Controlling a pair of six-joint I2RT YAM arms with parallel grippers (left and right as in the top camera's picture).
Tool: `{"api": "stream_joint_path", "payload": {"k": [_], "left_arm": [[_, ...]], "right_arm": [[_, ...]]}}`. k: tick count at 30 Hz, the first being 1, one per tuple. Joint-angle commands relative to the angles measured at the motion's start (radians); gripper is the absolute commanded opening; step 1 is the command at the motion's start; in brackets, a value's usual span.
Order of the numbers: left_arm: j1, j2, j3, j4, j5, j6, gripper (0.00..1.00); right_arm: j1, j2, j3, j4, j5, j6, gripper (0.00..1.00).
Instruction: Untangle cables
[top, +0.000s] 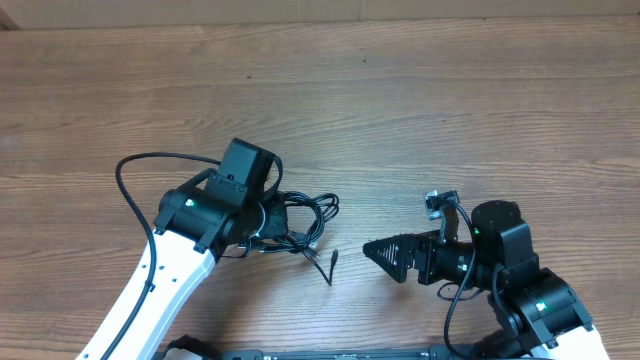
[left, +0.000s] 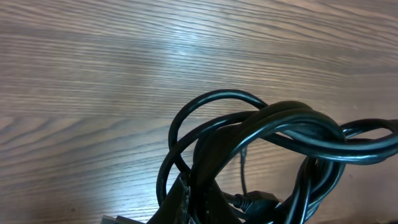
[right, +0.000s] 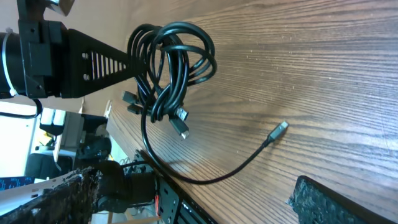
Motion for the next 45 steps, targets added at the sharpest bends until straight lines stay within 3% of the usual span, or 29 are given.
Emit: {"api": "stream_joint_path", "payload": {"k": [1, 7, 13, 18, 27, 34, 39, 45], "left_arm": [[-0.002, 0.001, 0.007, 0.013, 0.087, 0.070, 0.04], [-0.003, 0.001, 0.007, 0.025, 0.153, 0.077, 0.04], [-0.003, 0.001, 0.007, 0.032, 0.206, 0.163, 0.04], [-0.005, 0.001, 0.007, 0.053, 0.347, 0.289, 0.04], [-0.005, 0.001, 0.007, 0.063, 0.391, 0.315, 0.05], [-0.005, 0.001, 0.007, 0.046, 0.488, 0.342, 0.04], [-0.005, 0.001, 0.007, 0.011, 0.541, 0.394, 0.04], [-0.005, 0.001, 0.007, 0.018, 0.643, 0.447, 0.05]], "right_arm": [[0.005, -0.008, 0.020, 0.018, 0.011, 0.000, 1.00], [0.005, -0.002, 0.020, -0.005, 0.059, -0.001, 1.00], [0.005, 0.031, 0.020, 0.001, 0.058, 0.000, 1.00], [0.005, 0.078, 0.020, 0.050, 0.010, 0.004, 0.87], [0.026, 0.155, 0.020, 0.087, -0.051, -0.040, 0.86], [0.045, 0.175, 0.020, 0.214, 0.013, -0.033, 0.56], [0.045, 0.175, 0.020, 0.325, 0.172, 0.056, 0.53], [0.046, 0.202, 0.020, 0.381, 0.266, 0.079, 0.38]]}}
